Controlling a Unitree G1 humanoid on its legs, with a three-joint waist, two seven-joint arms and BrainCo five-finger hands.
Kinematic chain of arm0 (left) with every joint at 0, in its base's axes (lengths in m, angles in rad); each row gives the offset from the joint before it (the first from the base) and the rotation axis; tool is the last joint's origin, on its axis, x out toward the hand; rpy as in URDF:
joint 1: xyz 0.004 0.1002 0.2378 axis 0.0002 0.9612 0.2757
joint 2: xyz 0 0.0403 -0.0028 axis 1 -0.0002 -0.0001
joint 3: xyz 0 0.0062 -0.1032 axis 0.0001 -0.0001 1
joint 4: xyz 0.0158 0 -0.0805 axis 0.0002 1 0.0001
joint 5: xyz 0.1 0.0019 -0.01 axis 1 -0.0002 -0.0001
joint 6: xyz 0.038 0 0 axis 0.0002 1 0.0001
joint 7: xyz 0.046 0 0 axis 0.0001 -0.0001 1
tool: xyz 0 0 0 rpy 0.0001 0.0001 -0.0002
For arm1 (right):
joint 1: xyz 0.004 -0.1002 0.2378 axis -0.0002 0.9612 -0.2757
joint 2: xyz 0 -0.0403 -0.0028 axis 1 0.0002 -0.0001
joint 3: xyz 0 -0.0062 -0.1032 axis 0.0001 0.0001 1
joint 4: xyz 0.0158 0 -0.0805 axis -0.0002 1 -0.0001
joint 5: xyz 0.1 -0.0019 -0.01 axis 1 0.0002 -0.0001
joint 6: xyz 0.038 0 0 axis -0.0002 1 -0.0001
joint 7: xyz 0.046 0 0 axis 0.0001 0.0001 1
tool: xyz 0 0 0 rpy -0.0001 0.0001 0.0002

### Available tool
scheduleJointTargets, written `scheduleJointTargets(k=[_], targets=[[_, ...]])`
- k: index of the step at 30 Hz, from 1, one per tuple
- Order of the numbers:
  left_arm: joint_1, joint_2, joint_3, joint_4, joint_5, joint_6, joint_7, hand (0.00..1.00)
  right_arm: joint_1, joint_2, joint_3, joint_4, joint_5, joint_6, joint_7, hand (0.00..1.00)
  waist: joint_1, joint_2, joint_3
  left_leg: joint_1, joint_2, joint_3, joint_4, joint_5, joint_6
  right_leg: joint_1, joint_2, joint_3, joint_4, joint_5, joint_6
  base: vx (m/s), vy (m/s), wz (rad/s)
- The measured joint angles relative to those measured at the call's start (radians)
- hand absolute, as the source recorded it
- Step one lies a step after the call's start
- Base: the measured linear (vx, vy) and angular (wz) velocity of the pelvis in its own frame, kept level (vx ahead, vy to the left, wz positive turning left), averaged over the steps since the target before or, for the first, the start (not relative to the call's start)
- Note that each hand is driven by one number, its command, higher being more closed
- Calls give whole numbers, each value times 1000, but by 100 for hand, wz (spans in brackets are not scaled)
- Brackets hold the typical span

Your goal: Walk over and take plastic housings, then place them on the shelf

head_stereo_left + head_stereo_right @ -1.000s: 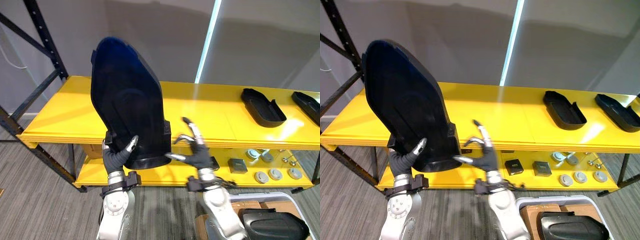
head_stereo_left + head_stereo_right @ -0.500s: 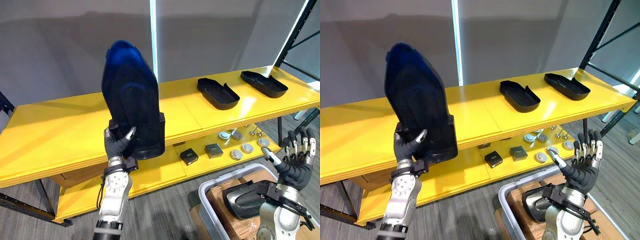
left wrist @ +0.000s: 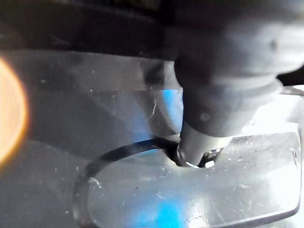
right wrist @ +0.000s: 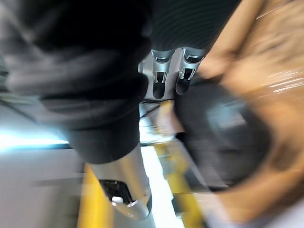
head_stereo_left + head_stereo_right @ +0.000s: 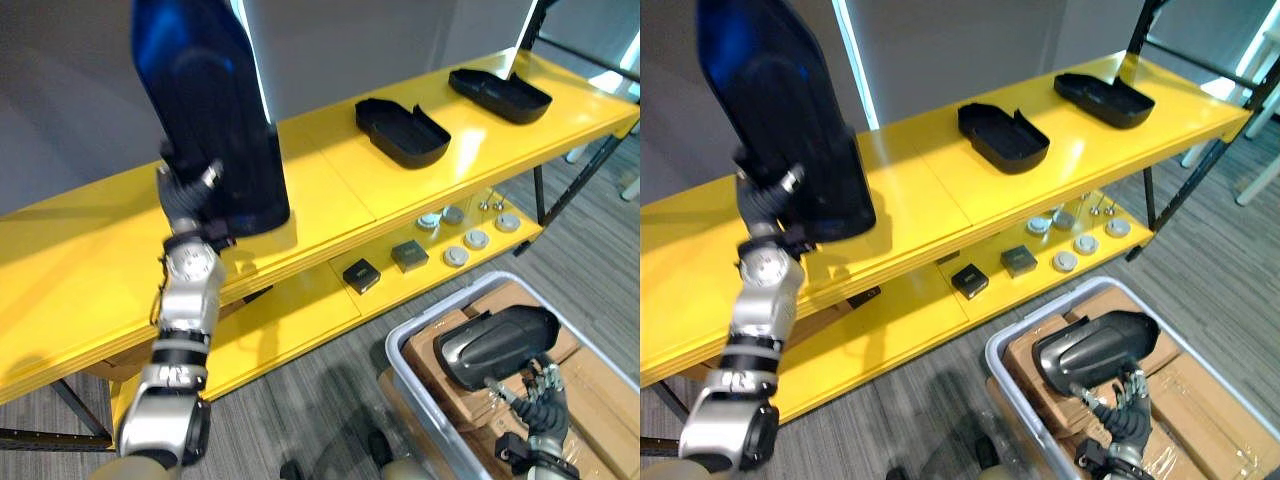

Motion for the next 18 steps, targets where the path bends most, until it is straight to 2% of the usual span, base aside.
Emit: scheduleJointTargets(k=[4, 6, 9, 15, 18], targets=[[-97, 140, -41, 117, -102, 6, 1, 100, -11, 13, 79, 88, -27, 8, -1, 0, 2, -46, 42, -31, -22, 104, 31, -21, 37, -64, -27, 106, -15, 27, 38, -12, 202, -66], [-132, 172, -68, 175, -136, 13, -6, 100, -14, 22, 105, 136, -28, 10, -1, 0, 2, -59, 55, -49, -18, 121, 61, -35, 40, -74, -28, 128, -29, 38, 44, 17, 133, -36], [-173, 194, -83, 249, -192, 31, -9, 100, -19, 38, 115, 195, -27, 20, 1, 0, 1, -63, 92, -75, -7, 120, 98, -44, 39, -81, -24, 131, -36, 43, 45, 20, 76, -10], [-176, 197, -106, 301, -286, 48, -27, 100, -42, 35, 114, 226, -27, 37, 6, 0, 6, -64, 125, -81, -2, 104, 99, -45, 38, -80, -17, 121, -36, 44, 44, -5, 20, 4], [-186, 208, -156, 315, -363, 50, -32, 100, -78, 30, 118, 264, -28, 49, 6, 0, 8, -64, 141, -86, -4, 86, 92, -44, 38, -81, -19, 103, -35, 44, 44, -39, 15, 16]])
